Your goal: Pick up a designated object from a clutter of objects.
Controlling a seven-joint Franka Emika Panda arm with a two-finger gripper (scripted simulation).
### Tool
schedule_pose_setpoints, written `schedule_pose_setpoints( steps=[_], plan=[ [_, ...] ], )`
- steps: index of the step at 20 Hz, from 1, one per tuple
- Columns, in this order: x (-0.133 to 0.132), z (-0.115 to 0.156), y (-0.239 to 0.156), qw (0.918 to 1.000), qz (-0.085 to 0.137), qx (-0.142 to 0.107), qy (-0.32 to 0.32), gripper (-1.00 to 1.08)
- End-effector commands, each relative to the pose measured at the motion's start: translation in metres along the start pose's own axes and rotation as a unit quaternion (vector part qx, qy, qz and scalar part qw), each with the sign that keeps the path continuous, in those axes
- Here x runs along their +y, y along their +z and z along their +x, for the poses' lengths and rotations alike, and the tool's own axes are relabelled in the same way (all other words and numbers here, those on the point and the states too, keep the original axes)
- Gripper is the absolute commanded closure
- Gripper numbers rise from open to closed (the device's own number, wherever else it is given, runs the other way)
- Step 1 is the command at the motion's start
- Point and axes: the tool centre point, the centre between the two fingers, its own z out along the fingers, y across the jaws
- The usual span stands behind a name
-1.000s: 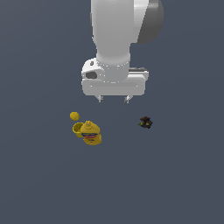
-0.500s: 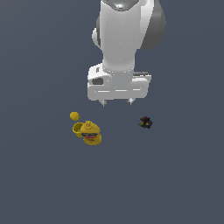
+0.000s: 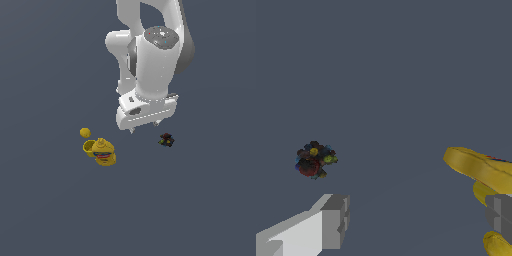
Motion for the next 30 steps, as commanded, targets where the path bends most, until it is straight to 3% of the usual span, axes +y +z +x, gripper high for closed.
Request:
schedule_pose_setpoints(
  steps=[1,5,9,17,23,27,30],
  plan=[
    [-0.015,0.002,0.017,0.9987,-0.003,-0.001,-0.051,-0.92],
    [-0.040,0.003,0.044,0.9910,-0.007,-0.001,-0.134,-0.92],
    [-0.067,0.002,0.069,0.9762,-0.008,-0.001,-0.217,-0.92],
    [-0.120,-0.008,0.116,0.9283,-0.006,0.002,-0.372,-0.92],
    [-0.148,-0.018,0.139,0.8933,-0.002,0.006,-0.449,-0.92],
    [-0.160,-0.023,0.148,0.8771,0.000,0.008,-0.480,-0.92],
    [-0.165,-0.025,0.152,0.8699,0.001,0.009,-0.493,-0.92]
  ],
)
